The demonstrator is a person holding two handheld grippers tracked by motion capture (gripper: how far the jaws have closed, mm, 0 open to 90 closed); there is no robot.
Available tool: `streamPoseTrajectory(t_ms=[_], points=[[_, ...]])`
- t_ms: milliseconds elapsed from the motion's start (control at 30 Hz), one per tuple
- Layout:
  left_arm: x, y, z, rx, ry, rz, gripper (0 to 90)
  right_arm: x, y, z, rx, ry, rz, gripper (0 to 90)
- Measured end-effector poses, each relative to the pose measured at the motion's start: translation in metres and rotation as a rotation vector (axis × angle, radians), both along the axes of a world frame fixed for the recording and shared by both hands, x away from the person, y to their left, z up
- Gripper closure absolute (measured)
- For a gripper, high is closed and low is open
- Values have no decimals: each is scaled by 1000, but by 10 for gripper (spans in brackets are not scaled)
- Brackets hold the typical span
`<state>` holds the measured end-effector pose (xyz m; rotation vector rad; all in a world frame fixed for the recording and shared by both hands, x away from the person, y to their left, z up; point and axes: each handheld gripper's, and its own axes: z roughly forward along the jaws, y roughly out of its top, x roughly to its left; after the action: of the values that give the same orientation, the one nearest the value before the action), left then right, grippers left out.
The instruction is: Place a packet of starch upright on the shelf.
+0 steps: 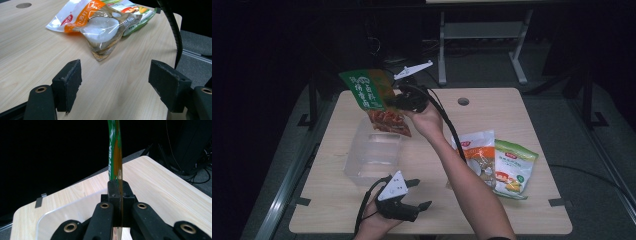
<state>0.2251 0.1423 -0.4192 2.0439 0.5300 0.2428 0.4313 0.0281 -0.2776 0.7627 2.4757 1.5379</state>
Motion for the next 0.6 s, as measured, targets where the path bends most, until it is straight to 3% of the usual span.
streamPoseTrajectory(t_ms=[167,300,600], points=[[0,1,0,-7,4,7,259,9,15,-9,6,8,-4,897],[1,1,-1,17,-2,0,259,16,26,-21,11,21,4,897],[2,3,-1,9,-8,4,259,24,37,-59,39,79,-12,898]])
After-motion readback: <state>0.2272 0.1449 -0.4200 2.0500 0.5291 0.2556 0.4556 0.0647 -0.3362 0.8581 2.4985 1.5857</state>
